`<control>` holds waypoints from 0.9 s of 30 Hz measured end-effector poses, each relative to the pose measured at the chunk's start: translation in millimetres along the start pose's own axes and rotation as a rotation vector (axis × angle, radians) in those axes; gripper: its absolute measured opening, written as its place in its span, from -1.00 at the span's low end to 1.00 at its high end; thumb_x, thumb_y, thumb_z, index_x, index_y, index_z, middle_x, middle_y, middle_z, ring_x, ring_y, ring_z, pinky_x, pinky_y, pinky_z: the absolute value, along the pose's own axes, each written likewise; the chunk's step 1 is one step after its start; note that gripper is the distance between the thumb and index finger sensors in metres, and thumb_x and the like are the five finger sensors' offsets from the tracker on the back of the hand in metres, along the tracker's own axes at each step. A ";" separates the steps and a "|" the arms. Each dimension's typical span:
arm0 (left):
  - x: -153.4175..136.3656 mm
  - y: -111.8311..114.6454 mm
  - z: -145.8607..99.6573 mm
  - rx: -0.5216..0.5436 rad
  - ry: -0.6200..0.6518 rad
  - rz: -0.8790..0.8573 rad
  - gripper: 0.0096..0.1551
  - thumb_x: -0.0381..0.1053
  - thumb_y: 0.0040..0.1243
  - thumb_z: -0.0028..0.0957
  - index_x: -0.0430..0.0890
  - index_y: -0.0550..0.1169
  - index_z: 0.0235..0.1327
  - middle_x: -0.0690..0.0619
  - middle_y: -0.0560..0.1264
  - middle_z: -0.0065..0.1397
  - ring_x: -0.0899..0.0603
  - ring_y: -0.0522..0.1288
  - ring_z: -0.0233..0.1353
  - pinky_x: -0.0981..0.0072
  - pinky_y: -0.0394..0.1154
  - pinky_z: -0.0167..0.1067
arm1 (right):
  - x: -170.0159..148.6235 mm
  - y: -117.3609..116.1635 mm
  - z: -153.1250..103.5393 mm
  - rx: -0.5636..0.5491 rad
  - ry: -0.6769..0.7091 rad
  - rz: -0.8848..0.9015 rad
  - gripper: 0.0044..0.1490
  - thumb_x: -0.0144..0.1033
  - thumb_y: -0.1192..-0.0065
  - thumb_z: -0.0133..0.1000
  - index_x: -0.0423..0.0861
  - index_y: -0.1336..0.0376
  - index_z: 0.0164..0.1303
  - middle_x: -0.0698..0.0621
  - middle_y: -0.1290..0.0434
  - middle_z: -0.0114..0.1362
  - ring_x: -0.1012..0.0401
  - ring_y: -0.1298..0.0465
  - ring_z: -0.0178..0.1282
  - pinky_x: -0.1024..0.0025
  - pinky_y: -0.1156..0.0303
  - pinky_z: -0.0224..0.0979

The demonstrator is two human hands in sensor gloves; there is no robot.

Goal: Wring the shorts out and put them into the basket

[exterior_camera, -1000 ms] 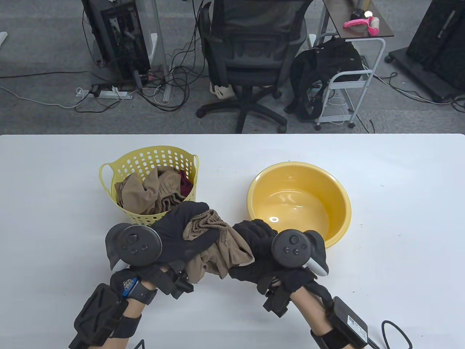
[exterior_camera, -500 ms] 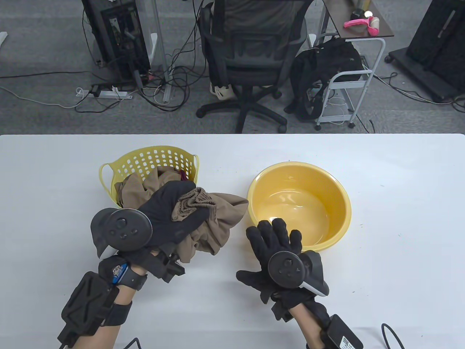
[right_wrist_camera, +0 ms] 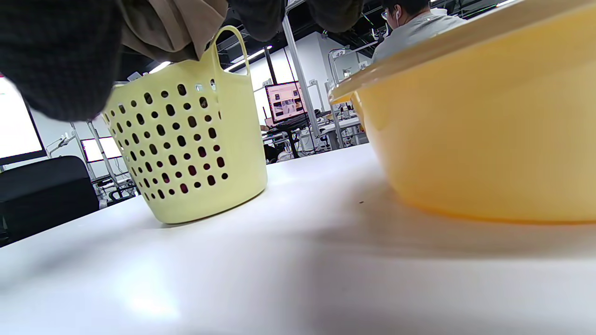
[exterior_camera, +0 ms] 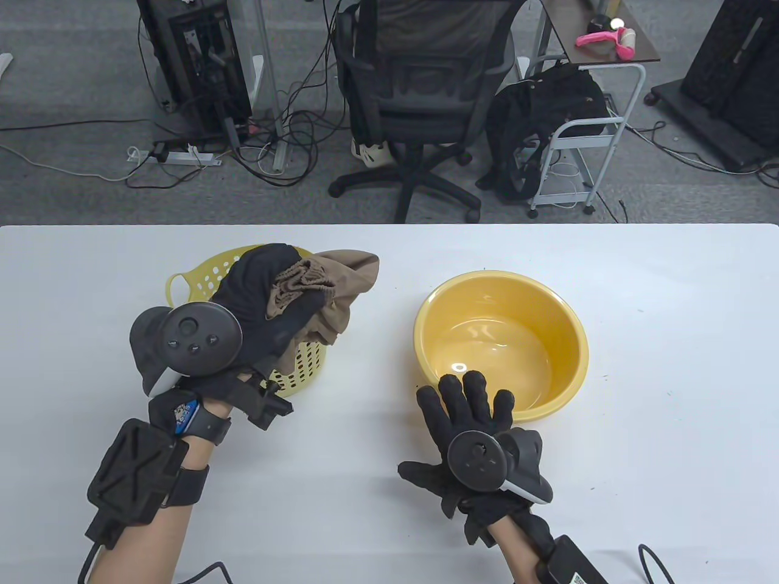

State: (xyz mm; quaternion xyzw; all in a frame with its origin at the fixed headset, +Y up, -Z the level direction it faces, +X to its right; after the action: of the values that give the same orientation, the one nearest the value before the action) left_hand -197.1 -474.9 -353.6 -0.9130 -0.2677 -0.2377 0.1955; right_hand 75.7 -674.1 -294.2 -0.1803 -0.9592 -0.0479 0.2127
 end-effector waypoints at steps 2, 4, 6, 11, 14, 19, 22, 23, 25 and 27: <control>-3.2 -3.4 4.2 0.001 -0.008 0.032 -0.27 0.15 0.26 0.24 0.02 0.18 0.54 -0.24 0.22 0.63 -0.45 0.37 0.49 -0.40 0.18 0.45 | 0.0 0.1 -0.4 -0.001 0.003 0.002 0.37 0.50 -0.33 -0.03 -0.15 0.11 0.70 -0.39 0.13 0.70 -0.43 0.23 0.64 -0.66 0.28 0.38; -7.2 -4.8 7.3 -0.001 -0.019 0.056 -0.26 0.12 0.29 0.22 0.05 0.17 0.53 -0.22 0.20 0.65 -0.46 0.34 0.52 -0.41 0.15 0.45 | -0.5 0.4 -0.7 -0.005 0.002 0.003 0.37 0.50 -0.33 -0.03 -0.15 0.11 0.70 -0.38 0.14 0.70 -0.43 0.23 0.64 -0.66 0.28 0.38; -13.5 -4.6 10.3 -0.013 -0.033 0.095 -0.26 0.09 0.31 0.21 0.06 0.18 0.52 -0.20 0.18 0.67 -0.46 0.31 0.55 -0.41 0.14 0.46 | -0.9 0.8 -1.3 -0.008 0.004 0.007 0.37 0.50 -0.33 -0.03 -0.14 0.11 0.70 -0.39 0.14 0.70 -0.42 0.23 0.64 -0.66 0.28 0.38; -35.9 2.1 14.5 -0.051 -0.082 0.153 -0.26 0.06 0.35 0.17 0.11 0.20 0.50 -0.13 0.18 0.70 -0.44 0.30 0.59 -0.39 0.14 0.47 | -2.3 3.9 -3.3 -0.023 0.004 0.013 0.36 0.49 -0.33 -0.02 -0.14 0.10 0.70 -0.38 0.14 0.70 -0.42 0.22 0.64 -0.66 0.28 0.38; -46.8 10.0 15.4 -0.075 -0.110 0.152 -0.27 0.02 0.34 0.14 0.13 0.20 0.49 -0.12 0.16 0.72 -0.44 0.25 0.62 -0.39 0.11 0.48 | -2.2 4.1 -3.8 -0.024 0.010 0.017 0.36 0.49 -0.33 -0.03 -0.14 0.10 0.70 -0.38 0.14 0.70 -0.42 0.22 0.64 -0.66 0.27 0.38; -61.0 31.5 15.6 -0.151 -0.159 0.223 -0.28 -0.01 0.33 0.13 0.19 0.20 0.47 -0.09 0.11 0.75 -0.44 0.17 0.67 -0.39 0.06 0.48 | -0.7 2.7 -3.7 -0.011 0.025 0.039 0.36 0.50 -0.32 -0.03 -0.14 0.10 0.70 -0.38 0.12 0.69 -0.42 0.21 0.65 -0.65 0.27 0.39; -69.3 44.8 12.7 -0.196 -0.186 0.250 -0.29 -0.01 0.31 0.14 0.22 0.20 0.46 -0.10 0.08 0.77 -0.44 0.13 0.70 -0.40 0.03 0.47 | -0.3 3.9 -4.8 -0.017 0.030 0.038 0.35 0.50 -0.32 -0.03 -0.14 0.10 0.70 -0.38 0.12 0.70 -0.42 0.21 0.65 -0.66 0.27 0.38; -71.9 49.8 11.1 -0.218 -0.196 0.255 -0.30 -0.01 0.31 0.15 0.22 0.20 0.47 -0.11 0.08 0.77 -0.45 0.13 0.70 -0.41 0.03 0.47 | -0.3 4.3 -5.1 -0.020 0.031 0.040 0.35 0.49 -0.33 -0.03 -0.14 0.10 0.70 -0.38 0.12 0.70 -0.42 0.21 0.65 -0.66 0.27 0.38; -74.7 55.7 8.5 -0.232 -0.201 0.276 -0.30 0.00 0.31 0.16 0.22 0.20 0.47 -0.12 0.08 0.77 -0.46 0.13 0.69 -0.41 0.04 0.46 | -0.1 4.6 -5.4 -0.021 0.034 0.040 0.35 0.50 -0.32 -0.03 -0.14 0.09 0.70 -0.38 0.13 0.70 -0.42 0.21 0.65 -0.66 0.27 0.38; -77.0 60.2 6.2 -0.246 -0.209 0.290 -0.29 0.00 0.32 0.16 0.22 0.20 0.47 -0.13 0.11 0.76 -0.47 0.15 0.68 -0.42 0.05 0.46 | 0.0 4.7 -5.4 -0.021 0.034 0.040 0.35 0.50 -0.32 -0.03 -0.14 0.09 0.70 -0.38 0.13 0.70 -0.42 0.21 0.64 -0.66 0.27 0.38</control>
State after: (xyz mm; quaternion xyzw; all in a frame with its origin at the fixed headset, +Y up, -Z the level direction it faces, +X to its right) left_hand -217.2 -549.3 -413.9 -0.9786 -0.1213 -0.1422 0.0860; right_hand 79.5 -670.7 -289.2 -0.2009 -0.9510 -0.0570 0.2281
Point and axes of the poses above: the tracker on the back of each hand, its own x axis roughly to the thumb side, its own z axis roughly from the wrist to the fingertips, y = z × x, the point moved 4 cm from there along z, roughly from the wrist to the fingertips
